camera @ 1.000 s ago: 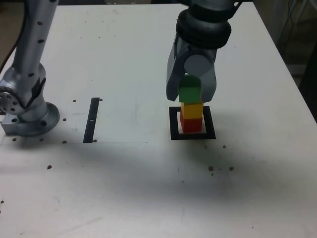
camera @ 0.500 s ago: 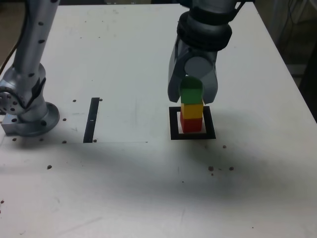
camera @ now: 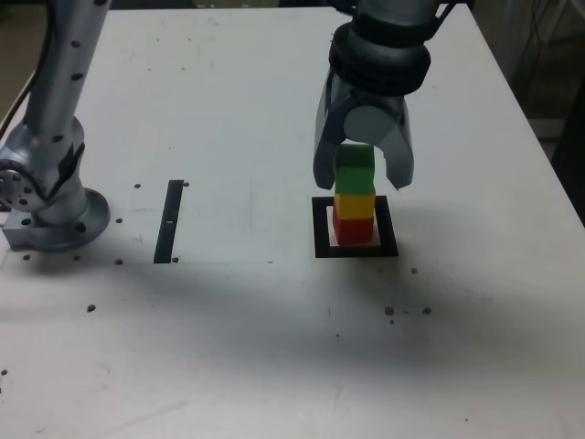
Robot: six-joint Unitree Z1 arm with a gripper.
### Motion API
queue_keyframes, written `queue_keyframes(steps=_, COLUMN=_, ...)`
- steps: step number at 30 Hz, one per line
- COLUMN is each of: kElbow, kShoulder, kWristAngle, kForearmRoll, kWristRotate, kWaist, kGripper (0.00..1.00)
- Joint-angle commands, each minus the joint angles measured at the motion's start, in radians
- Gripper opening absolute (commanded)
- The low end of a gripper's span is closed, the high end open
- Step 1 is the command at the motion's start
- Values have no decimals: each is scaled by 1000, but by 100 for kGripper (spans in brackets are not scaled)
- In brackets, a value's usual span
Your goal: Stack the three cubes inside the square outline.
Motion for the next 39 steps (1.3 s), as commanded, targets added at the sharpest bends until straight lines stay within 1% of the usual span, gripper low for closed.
queue_keyframes(steps=1, kElbow=0, kShoulder=-4, kWristAngle=-1, kForearmRoll=2, kWristRotate=2, kWaist=-1, kGripper=91)
queue_keyframes(steps=3, kElbow=5, kShoulder=-10, kWristAngle=-3, kForearmRoll=3, kWristRotate=1, kWaist=0, kGripper=98)
queue_keyframes(steps=4, kElbow=8, kShoulder=-14, kWristAngle=-4, kForearmRoll=2, kWristRotate=0, kWaist=0, kGripper=99)
queue_keyframes(steps=13, kElbow=15, kShoulder=-55, kWristAngle=2, kForearmRoll=-8, kWristRotate=-7, kWaist=0, kGripper=100)
queue_keyframes(steps=17, kElbow=16, kShoulder=-109, kWristAngle=3, kForearmRoll=-3, kWristRotate=-6, kWaist=0, kGripper=100)
queue_keyframes(steps=20, kElbow=38, kShoulder=-184, kWristAngle=1, kForearmRoll=10, kWristRotate=1, kWaist=0, kGripper=100)
queue_keyframes(steps=23, kElbow=97, kShoulder=-295, kWristAngle=2, kForearmRoll=19, kWristRotate=15, kWaist=0, kGripper=100)
queue_keyframes(steps=28, kElbow=267, kShoulder=-497, kWristAngle=12, kForearmRoll=19, kWristRotate=28, kWaist=0, kGripper=99)
queue_keyframes(steps=32, kElbow=434, kShoulder=-641, kWristAngle=25, kForearmRoll=13, kWristRotate=28, kWaist=0, kGripper=99)
queue_keyframes(steps=35, kElbow=551, kShoulder=-718, kWristAngle=38, kForearmRoll=-1, kWristRotate=28, kWaist=0, kGripper=100)
queue_keyframes(steps=39, kElbow=692, kShoulder=-781, kWristAngle=51, kForearmRoll=-45, kWristRotate=30, kWaist=0, kGripper=100)
